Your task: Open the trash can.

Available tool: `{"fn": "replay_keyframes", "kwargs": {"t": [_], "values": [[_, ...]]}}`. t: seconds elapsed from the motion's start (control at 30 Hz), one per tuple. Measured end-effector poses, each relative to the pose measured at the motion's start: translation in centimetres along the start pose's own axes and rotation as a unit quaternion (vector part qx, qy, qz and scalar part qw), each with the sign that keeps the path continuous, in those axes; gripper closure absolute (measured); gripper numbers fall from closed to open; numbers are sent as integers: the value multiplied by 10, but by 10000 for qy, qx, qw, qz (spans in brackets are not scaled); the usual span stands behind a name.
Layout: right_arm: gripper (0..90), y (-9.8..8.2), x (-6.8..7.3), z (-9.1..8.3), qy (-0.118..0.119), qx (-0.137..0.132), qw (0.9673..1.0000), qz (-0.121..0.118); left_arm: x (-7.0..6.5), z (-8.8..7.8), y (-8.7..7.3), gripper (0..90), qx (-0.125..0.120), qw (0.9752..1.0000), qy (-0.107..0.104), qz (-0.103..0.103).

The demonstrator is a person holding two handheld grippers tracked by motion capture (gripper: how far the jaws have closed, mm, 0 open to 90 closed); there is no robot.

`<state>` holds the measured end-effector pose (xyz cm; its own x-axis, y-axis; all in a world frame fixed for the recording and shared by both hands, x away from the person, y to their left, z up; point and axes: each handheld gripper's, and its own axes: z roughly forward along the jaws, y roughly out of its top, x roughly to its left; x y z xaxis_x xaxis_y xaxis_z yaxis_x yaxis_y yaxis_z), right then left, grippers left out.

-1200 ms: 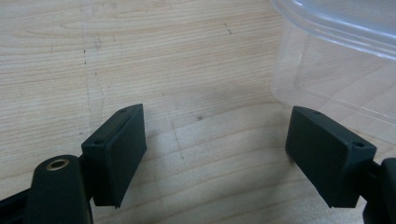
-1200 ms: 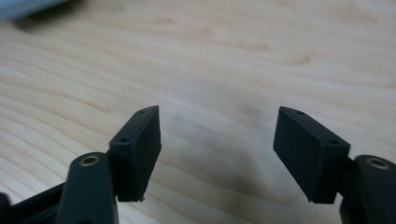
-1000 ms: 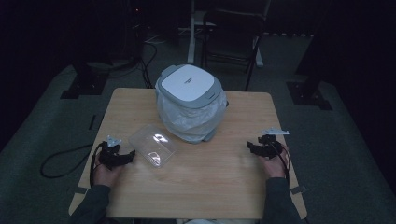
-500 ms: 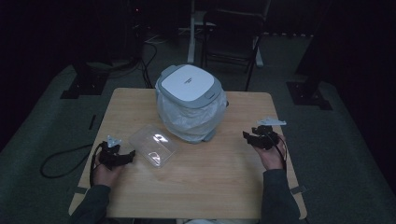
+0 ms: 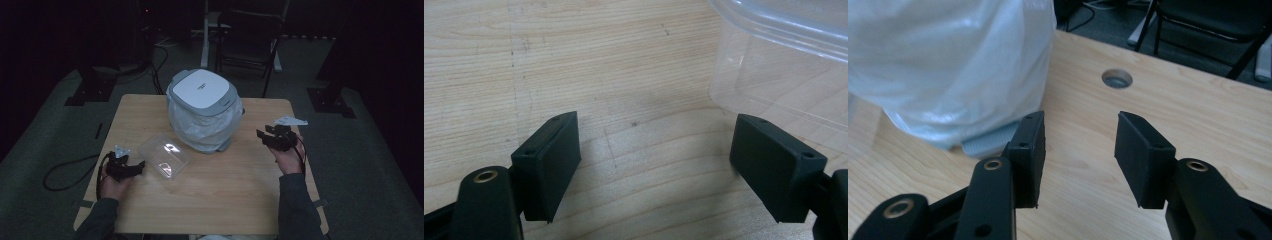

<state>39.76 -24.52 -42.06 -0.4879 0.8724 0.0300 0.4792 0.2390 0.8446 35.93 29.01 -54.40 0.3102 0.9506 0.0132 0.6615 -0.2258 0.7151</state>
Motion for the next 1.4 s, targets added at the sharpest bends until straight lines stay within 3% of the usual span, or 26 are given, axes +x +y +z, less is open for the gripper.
{"fn": "replay_keyframes", "kwargs": {"t": [0.43,0.73,0.93,1.07,1.33,1.4], "values": [[677,23,12,-2,326,-285,9991,38,0,0,0,212,-11,10000,2,9],[749,39,19,-5,373,-601,9975,11,0,0,0,208,-2,10000,11,1],[817,48,25,-4,309,-649,9974,-101,0,0,0,208,0,10000,10,3],[899,53,26,0,405,-695,9968,-16,0,0,0,208,1,10000,10,2],[862,72,41,3,520,-869,9947,-188,0,0,0,208,9,10000,7,4],[900,77,46,5,558,-901,9941,-212,0,0,0,208,6,10000,8,3]]}}
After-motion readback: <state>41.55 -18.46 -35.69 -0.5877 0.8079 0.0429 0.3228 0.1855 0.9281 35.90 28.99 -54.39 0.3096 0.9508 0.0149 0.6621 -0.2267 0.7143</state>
